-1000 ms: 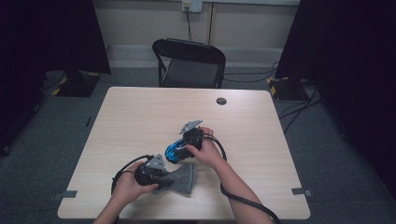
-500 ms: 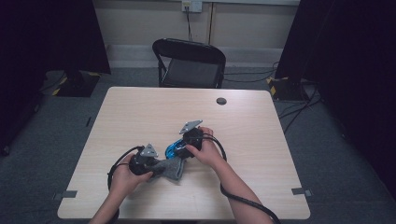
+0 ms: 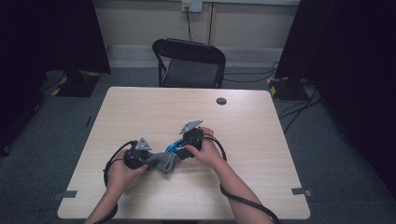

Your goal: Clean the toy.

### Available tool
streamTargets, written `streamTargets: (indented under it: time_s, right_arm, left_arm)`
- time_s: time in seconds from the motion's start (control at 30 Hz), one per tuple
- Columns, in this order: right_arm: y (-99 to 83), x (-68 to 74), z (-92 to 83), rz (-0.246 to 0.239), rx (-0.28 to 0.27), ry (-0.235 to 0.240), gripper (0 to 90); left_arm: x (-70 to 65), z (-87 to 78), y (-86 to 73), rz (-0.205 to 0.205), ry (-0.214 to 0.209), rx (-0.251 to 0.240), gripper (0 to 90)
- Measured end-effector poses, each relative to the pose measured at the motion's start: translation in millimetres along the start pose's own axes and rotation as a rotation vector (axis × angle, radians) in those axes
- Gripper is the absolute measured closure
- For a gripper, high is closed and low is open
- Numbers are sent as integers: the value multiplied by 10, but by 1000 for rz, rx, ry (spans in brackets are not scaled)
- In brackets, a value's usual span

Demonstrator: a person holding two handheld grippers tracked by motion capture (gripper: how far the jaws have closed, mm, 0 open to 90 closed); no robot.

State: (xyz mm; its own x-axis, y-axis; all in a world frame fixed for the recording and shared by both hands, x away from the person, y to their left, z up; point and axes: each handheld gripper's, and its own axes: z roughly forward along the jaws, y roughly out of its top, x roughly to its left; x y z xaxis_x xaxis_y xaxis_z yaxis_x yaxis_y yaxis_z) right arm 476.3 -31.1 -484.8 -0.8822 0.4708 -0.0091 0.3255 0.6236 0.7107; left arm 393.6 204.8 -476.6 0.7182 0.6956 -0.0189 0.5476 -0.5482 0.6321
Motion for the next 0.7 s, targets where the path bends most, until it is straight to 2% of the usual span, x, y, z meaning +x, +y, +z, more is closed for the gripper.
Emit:
streamTargets:
  time_s: [0.13, 0.37, 0.63, 0.7]
  right_arm:
    - [-8, 3, -3, 5, -3, -1, 44]
    - [-10, 3, -3, 2, -5, 0, 44]
    - [-9, 8, -2, 3, -6, 1, 44]
    - [-9, 9, -2, 2, -5, 0, 44]
  left_arm:
    - [58, 0, -16, -21, 16, -11, 698]
    - [122, -14, -27, -36, 52, -8, 698]
    - [218, -13, -31, -58, 63, -11, 698]
    - [248, -12, -29, -65, 85, -14, 698]
